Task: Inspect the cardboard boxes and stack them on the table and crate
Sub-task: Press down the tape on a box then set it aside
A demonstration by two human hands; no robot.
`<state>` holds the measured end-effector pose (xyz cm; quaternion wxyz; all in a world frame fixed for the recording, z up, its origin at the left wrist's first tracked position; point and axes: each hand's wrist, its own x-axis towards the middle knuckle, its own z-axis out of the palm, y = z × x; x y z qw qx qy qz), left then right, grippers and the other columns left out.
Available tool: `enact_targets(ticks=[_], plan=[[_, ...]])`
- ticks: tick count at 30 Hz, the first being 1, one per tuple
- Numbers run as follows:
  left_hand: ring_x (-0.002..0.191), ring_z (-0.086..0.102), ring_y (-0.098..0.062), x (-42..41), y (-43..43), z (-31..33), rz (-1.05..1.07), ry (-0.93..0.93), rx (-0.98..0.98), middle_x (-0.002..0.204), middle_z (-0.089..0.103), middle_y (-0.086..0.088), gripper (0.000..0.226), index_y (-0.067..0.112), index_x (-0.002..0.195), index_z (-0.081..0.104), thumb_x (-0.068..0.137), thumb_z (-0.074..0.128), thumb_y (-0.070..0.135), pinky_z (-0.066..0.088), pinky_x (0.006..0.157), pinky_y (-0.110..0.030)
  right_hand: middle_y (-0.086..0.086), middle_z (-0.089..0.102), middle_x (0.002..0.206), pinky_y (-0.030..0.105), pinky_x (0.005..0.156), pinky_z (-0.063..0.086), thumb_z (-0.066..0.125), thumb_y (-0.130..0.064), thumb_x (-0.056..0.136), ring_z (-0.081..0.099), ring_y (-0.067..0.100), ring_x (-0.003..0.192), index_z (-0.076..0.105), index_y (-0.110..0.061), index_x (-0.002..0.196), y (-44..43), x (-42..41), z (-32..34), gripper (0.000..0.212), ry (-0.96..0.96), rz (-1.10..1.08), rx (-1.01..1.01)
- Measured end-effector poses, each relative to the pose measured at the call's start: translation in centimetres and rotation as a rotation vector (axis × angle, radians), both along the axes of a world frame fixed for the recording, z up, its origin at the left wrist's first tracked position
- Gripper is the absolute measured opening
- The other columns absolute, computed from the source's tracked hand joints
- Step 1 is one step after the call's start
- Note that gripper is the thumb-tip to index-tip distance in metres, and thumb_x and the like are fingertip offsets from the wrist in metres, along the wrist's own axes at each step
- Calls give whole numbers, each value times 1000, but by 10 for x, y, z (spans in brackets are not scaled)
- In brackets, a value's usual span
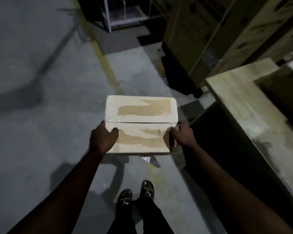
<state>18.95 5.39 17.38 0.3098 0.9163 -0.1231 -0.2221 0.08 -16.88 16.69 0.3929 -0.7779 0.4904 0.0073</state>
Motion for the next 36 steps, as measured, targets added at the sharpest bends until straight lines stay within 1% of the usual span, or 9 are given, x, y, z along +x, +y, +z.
enact_targets(ticks=[3, 6, 10, 14, 21, 24, 29, 32, 36], plan=[[106, 60, -39, -21, -24, 45, -3, -56, -80, 111, 69, -15, 32, 13, 108, 63, 83, 58, 32, 50, 89, -39, 15, 58, 137, 33, 97, 43, 59, -31, 95, 54, 34, 126, 53, -9, 136, 5, -35, 39, 47, -15, -108, -33], [104, 59, -39, -42, -51, 76, -78, -67, -138, 108, 69, -13, 32, 14, 103, 63, 81, 56, 35, 52, 87, -40, 15, 56, 139, 36, 99, 43, 60, -33, 94, 52, 35, 127, 50, -10, 138, 9, -75, 69, 51, -39, -255, -69], [96, 62, -35, -71, -89, 103, -229, -92, -217, 102, 70, -10, 26, 14, 101, 65, 84, 58, 32, 45, 74, -31, 14, 59, 136, 36, 96, 43, 60, -30, 94, 54, 35, 125, 53, -11, 136, 9, -132, 98, 47, -73, -374, -134], [92, 62, -33, -110, -128, 120, -388, -112, -277, 101, 71, -9, 25, 15, 100, 66, 85, 57, 32, 41, 71, -28, 12, 65, 128, 36, 93, 47, 61, -31, 93, 60, 32, 116, 56, -15, 134, 6, -192, 114, 45, -104, -518, -159], [98, 62, -37, -199, -205, 123, -644, -152, -297, 108, 69, -13, 31, 13, 110, 67, 86, 58, 30, 44, 75, -30, 10, 67, 122, 36, 88, 50, 59, -28, 90, 63, 32, 110, 61, -16, 125, -3, -290, 119, 37, -142, -762, -228], [98, 61, -37, -238, -238, 118, -742, -152, -262, 106, 69, -14, 33, 13, 107, 67, 83, 57, 33, 45, 74, -31, 8, 68, 119, 37, 86, 51, 58, -31, 89, 63, 29, 106, 60, -15, 120, -10, -332, 111, 35, -155, -843, -202], [95, 63, -34, -292, -289, 107, -871, -111, -217, 101, 71, -11, 53, 13, 101, 69, 68, 45, 46, 44, 73, -29, 7, 67, 121, 35, 86, 50, 59, -31, 88, 63, 27, 106, 58, -15, 121, -31, -392, 97, 36, -157, -920, -163], [93, 63, -32, -319, -313, 97, -920, -88, -179, 97, 71, -10, 50, 11, 93, 68, 68, 45, 47, 46, 72, -31, 7, 65, 124, 35, 88, 49, 60, -29, 88, 61, 28, 111, 56, -14, 124, -43, -416, 93, 39, -162, -963, -151], [97, 62, -33, -343, -343, 83, -986, -71, -166, 101, 70, -10, 42, 12, 95, 65, 73, 51, 45, 45, 74, -30, 9, 63, 129, 32, 85, 45, 60, -29, 91, 59, 29, 115, 54, -13, 129, -64, -440, 84, 41, -137, -1012, -131]])
